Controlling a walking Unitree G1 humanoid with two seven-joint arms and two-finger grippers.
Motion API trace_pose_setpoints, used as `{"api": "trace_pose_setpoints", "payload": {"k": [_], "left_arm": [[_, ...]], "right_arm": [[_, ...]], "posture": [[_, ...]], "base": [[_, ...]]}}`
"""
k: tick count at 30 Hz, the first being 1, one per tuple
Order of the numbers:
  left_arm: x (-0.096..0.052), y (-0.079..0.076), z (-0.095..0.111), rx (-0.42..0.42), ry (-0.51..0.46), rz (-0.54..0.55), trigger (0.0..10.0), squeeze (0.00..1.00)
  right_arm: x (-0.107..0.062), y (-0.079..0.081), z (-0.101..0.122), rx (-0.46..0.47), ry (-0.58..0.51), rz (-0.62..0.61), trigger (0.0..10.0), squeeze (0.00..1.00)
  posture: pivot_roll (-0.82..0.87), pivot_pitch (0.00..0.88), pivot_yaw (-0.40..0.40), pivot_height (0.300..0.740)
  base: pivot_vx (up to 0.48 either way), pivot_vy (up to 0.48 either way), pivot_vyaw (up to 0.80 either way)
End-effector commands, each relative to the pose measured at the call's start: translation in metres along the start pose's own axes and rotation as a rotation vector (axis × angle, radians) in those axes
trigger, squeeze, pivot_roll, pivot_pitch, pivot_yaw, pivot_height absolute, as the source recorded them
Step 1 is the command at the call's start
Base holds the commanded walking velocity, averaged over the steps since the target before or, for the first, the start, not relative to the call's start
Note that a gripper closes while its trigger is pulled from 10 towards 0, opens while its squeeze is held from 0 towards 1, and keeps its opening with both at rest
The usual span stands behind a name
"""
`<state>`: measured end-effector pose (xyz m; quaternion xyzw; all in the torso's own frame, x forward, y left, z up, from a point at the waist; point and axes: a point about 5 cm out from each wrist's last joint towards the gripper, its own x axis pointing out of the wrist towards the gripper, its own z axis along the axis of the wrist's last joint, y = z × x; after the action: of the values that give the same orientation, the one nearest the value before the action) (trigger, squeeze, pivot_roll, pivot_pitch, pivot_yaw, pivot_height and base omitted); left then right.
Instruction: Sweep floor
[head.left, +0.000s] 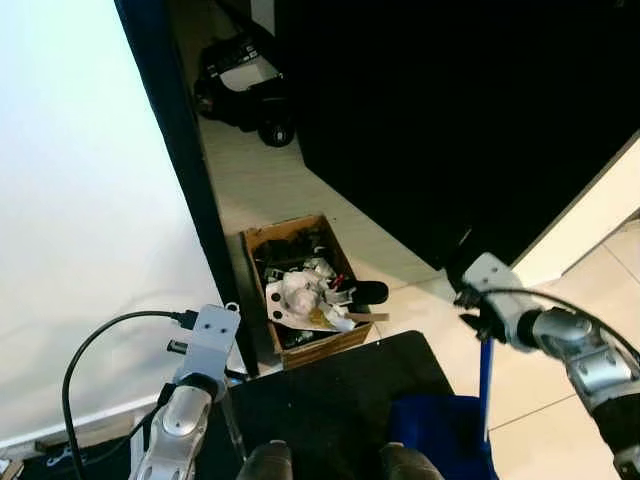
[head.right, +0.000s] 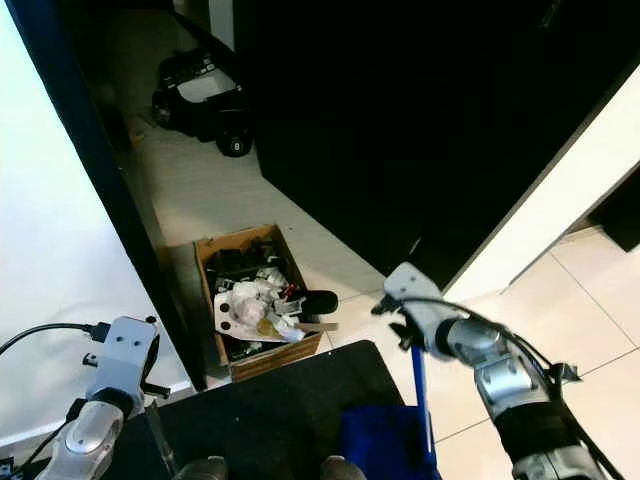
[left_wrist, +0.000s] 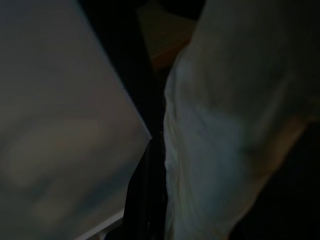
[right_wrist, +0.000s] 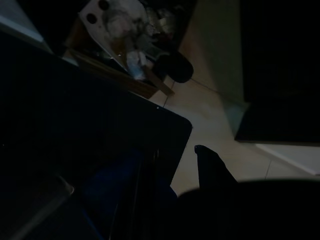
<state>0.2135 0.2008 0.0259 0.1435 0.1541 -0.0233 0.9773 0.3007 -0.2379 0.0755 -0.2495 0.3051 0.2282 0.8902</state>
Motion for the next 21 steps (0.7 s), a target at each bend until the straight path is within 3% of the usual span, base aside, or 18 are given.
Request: {"api": "trace_pose_setpoints", "payload": {"k": [1,3,5,8,14,21], "left_arm": [[-0.003,-0.007,-0.008,-0.024,0.035,-0.019,10.0,0.0],[-0.002,-0.006,-0.008,-0.021,0.035,-0.018,10.0,0.0],[0.001,0.001,-0.004,-0.01,0.026,-0.008,10.0,0.0],[0.006,0.017,0.005,0.003,-0.002,0.03,10.0,0.0],[0.008,0.044,0.02,0.043,-0.05,0.081,10.0,0.0],[0.004,0.077,0.034,0.133,-0.094,0.147,10.0,0.0]], "right_arm": [[-0.008,-0.027,0.006,-0.087,-0.002,-0.2,10.0,0.0],[-0.01,-0.032,0.014,-0.107,-0.037,-0.231,10.0,0.0],[-0.013,-0.036,0.031,-0.193,-0.126,-0.262,10.0,0.0],[-0.015,-0.028,0.047,-0.269,-0.252,-0.218,10.0,0.0],[-0.009,-0.008,0.046,-0.276,-0.292,-0.089,10.0,0.0],[0.002,0.008,0.05,-0.216,-0.338,-0.052,10.0,0.0]], "posture": [[0.1,0.1,-0.105,0.74],[0.1,0.1,-0.105,0.74],[0.1,0.102,-0.092,0.74],[0.1,0.103,-0.088,0.74],[0.11,0.103,-0.083,0.74],[0.13,0.104,-0.079,0.74]], "base": [[0.0,0.0,0.0],[0.0,0.0,0.0],[0.0,0.0,0.0],[0.0,0.0,0.0],[0.0,0.0,0.0],[0.0,0.0,0.0]]}}
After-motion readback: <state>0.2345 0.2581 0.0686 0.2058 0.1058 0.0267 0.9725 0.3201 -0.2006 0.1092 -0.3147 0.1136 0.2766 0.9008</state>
